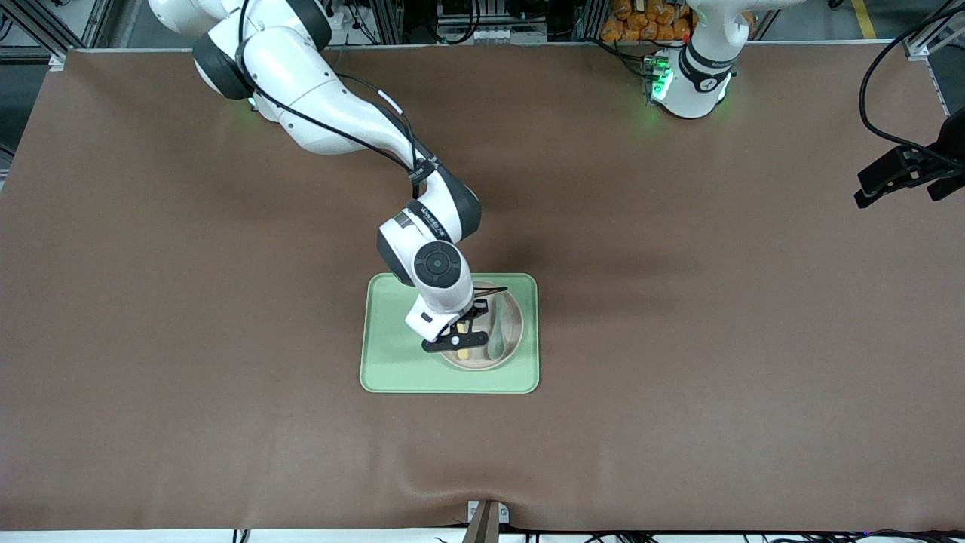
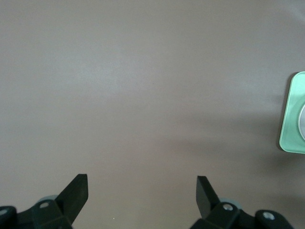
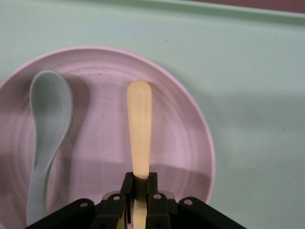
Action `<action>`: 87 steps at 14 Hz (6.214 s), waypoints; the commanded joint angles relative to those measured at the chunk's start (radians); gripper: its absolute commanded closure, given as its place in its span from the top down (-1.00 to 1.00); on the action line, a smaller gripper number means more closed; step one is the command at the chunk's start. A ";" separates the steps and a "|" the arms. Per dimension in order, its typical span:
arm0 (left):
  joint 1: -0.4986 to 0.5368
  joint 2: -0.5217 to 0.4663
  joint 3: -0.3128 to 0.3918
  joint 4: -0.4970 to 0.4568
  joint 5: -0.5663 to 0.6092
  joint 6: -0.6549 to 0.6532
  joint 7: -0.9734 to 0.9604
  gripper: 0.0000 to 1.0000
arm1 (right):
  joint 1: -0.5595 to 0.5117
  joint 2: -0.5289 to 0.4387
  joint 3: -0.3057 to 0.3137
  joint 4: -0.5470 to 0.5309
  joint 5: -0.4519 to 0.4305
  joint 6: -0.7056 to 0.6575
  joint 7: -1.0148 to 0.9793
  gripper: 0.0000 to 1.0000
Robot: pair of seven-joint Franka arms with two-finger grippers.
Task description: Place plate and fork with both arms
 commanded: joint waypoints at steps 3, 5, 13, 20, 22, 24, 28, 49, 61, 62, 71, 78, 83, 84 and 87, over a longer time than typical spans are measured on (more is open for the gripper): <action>-0.010 -0.020 0.010 -0.008 0.006 -0.010 0.014 1.00 | -0.120 -0.042 0.046 0.021 0.027 -0.049 -0.027 -0.90; -0.009 -0.020 0.010 -0.008 0.006 -0.010 0.014 1.00 | -0.182 -0.061 0.075 0.006 0.029 -0.051 -0.054 -0.90; -0.009 -0.020 0.010 -0.008 0.006 -0.010 0.016 1.00 | -0.318 -0.100 0.173 -0.173 0.037 0.021 -0.114 -0.89; -0.009 -0.020 0.013 -0.008 0.006 -0.010 0.019 1.00 | -0.335 -0.134 0.173 -0.307 0.032 0.138 -0.137 -0.88; -0.009 -0.021 0.013 -0.008 0.006 -0.010 0.017 1.00 | -0.337 -0.143 0.172 -0.321 0.032 0.136 -0.137 -0.80; -0.009 -0.021 0.015 -0.008 0.006 -0.010 0.017 1.00 | -0.338 -0.144 0.173 -0.321 0.032 0.127 -0.134 0.32; -0.006 -0.021 0.016 -0.008 0.004 -0.010 0.022 1.00 | -0.340 -0.164 0.175 -0.301 0.032 0.101 -0.133 1.00; -0.007 -0.021 0.013 -0.009 0.004 -0.016 0.014 1.00 | -0.662 -0.748 0.190 -0.243 0.056 -0.501 -0.314 1.00; -0.007 -0.092 0.006 -0.066 -0.036 -0.109 0.020 1.00 | -0.654 -1.030 0.093 -0.462 0.086 -0.543 -0.367 1.00; -0.007 -0.098 0.006 -0.074 -0.037 -0.108 0.020 1.00 | -0.654 -1.020 0.084 -0.456 0.081 -0.534 -0.396 1.00; -0.010 -0.110 0.004 -0.081 -0.037 -0.103 0.011 1.00 | -0.647 -0.968 0.017 -0.349 0.044 -0.615 -0.502 1.00; -0.010 -0.110 0.001 -0.081 -0.037 -0.103 0.011 1.00 | -0.640 -0.970 0.018 -0.349 0.023 -0.615 -0.502 1.00; -0.010 -0.120 0.001 -0.087 -0.037 -0.106 0.011 1.00 | -0.641 -0.970 0.020 -0.349 0.026 -0.608 -0.502 1.00; -0.009 -0.120 0.001 -0.087 -0.037 -0.106 0.011 1.00 | -0.640 -0.970 0.020 -0.349 0.027 -0.608 -0.501 1.00; -0.007 -0.121 0.001 -0.087 -0.039 -0.108 0.011 1.00 | -0.642 -0.970 0.020 -0.349 0.032 -0.615 -0.502 1.00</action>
